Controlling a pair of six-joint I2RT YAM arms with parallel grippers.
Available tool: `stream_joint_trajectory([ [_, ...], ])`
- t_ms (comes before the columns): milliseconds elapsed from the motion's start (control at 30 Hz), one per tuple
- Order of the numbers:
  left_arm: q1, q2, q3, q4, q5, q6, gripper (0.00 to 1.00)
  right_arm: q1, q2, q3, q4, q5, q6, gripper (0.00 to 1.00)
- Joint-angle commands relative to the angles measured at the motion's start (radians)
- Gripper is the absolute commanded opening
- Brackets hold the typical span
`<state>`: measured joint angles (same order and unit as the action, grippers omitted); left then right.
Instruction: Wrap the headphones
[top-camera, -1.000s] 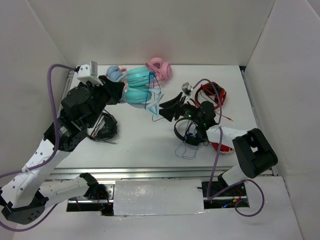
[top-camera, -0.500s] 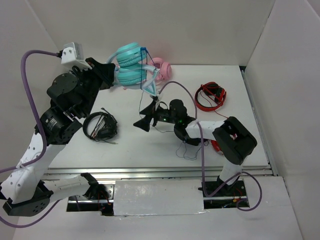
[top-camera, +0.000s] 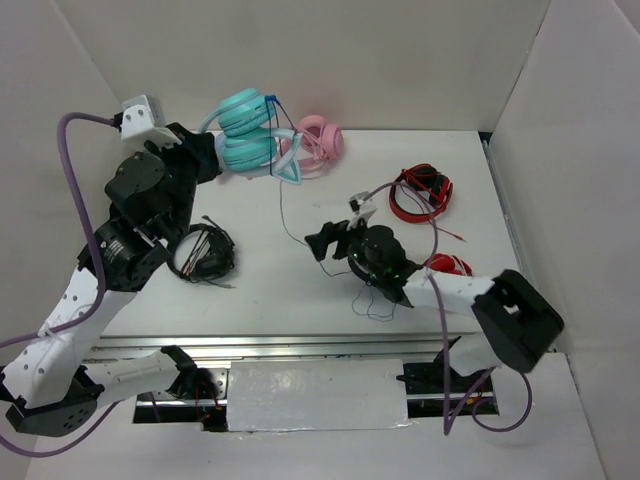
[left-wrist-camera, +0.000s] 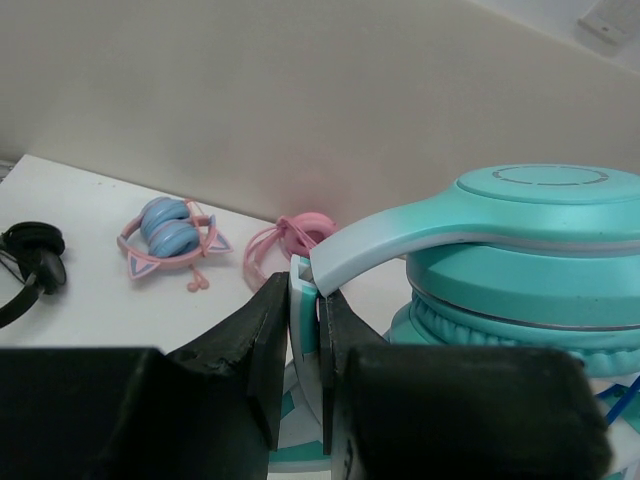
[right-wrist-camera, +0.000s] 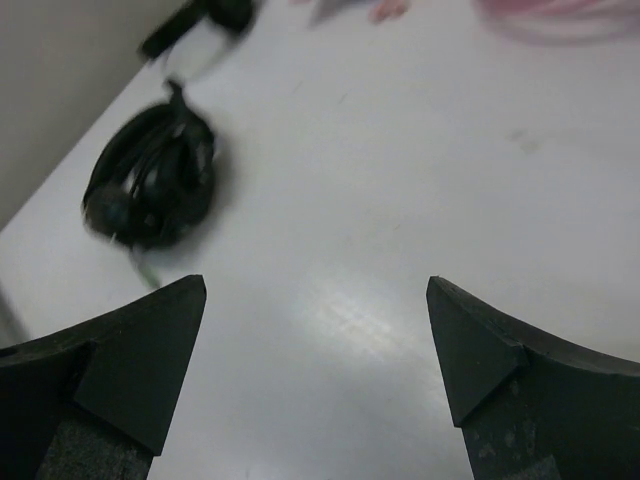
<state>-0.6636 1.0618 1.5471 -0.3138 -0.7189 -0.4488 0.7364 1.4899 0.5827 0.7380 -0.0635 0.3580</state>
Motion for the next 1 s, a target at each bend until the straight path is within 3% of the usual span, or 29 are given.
stream_joint_trajectory([
  [0,0.004,-0.022,-0.010,0.137,-0.053,-0.021,0.00,-0.017,-0.172,0.011,-0.043,0.413,-0.014,1.00],
  [133,0.012,-0.028,-0.028,0.145,-0.054,-0.034,0.00,-0.057,-0.217,0.097,-0.305,0.644,-0.037,1.00],
  [233,0.015,-0.034,-0.039,0.160,-0.044,-0.037,0.00,-0.075,-0.223,0.126,-0.351,0.732,-0.056,1.00],
  [400,0.019,0.000,-0.010,0.154,-0.056,-0.027,0.00,-0.062,-0.315,-0.018,-0.208,0.555,-0.194,1.00],
  [533,0.032,0.032,0.013,0.153,-0.056,-0.036,0.00,-0.057,-0.410,-0.173,-0.092,0.200,-0.347,1.00],
  [600,0.038,0.043,0.031,0.150,-0.047,-0.039,0.00,-0.045,-0.392,-0.172,-0.101,0.182,-0.344,1.00],
  [767,0.052,0.075,0.082,0.130,-0.025,-0.037,0.00,-0.040,-0.223,-0.017,-0.181,0.148,-0.341,1.00],
  [967,0.062,0.070,0.123,0.119,-0.017,-0.030,0.00,-0.026,0.096,0.175,-0.120,0.029,-0.277,1.00],
])
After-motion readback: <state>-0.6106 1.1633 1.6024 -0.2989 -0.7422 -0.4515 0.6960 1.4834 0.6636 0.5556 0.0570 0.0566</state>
